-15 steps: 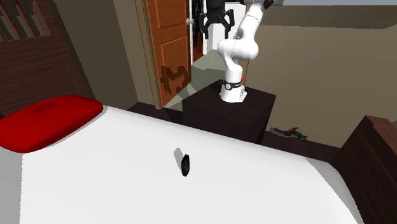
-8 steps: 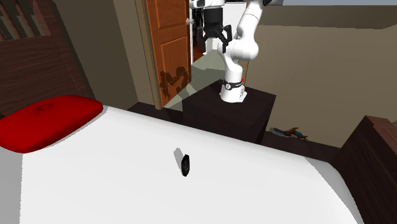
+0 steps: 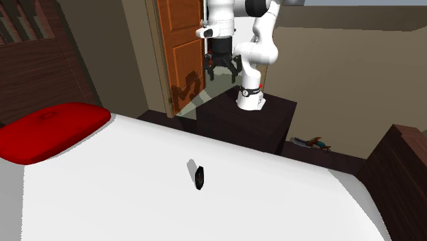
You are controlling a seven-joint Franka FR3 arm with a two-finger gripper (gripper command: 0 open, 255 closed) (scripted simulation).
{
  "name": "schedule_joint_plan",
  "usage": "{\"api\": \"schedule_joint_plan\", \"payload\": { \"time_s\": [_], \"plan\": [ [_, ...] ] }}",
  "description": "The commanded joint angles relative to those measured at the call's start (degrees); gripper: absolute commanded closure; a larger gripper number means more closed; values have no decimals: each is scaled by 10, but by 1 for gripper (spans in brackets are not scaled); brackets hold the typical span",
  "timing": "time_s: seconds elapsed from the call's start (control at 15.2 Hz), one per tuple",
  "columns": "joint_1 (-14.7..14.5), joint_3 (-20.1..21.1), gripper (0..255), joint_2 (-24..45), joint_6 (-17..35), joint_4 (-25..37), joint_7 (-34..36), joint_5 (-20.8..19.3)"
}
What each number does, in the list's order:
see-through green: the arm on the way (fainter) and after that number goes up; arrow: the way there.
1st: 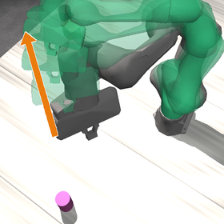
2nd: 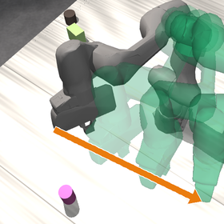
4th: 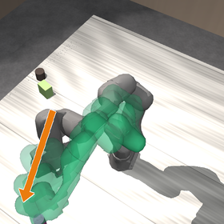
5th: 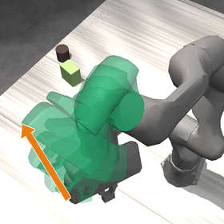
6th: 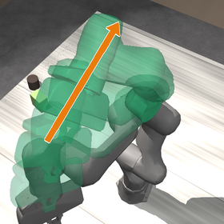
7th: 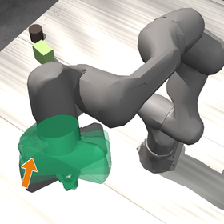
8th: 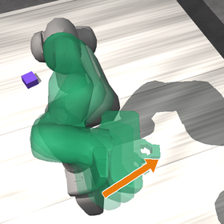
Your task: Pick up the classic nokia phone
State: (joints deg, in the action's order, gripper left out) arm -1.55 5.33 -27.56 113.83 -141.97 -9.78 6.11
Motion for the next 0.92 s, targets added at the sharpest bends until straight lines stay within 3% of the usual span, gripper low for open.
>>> {"api": "schedule_joint_plan", "payload": {
  "time_s": [0.0,0.86],
  "plan": [
    [-1,7,0,39,40,2,2,-2],
    [-4,35,0,330,238,103,44,-64]
  ]
}}
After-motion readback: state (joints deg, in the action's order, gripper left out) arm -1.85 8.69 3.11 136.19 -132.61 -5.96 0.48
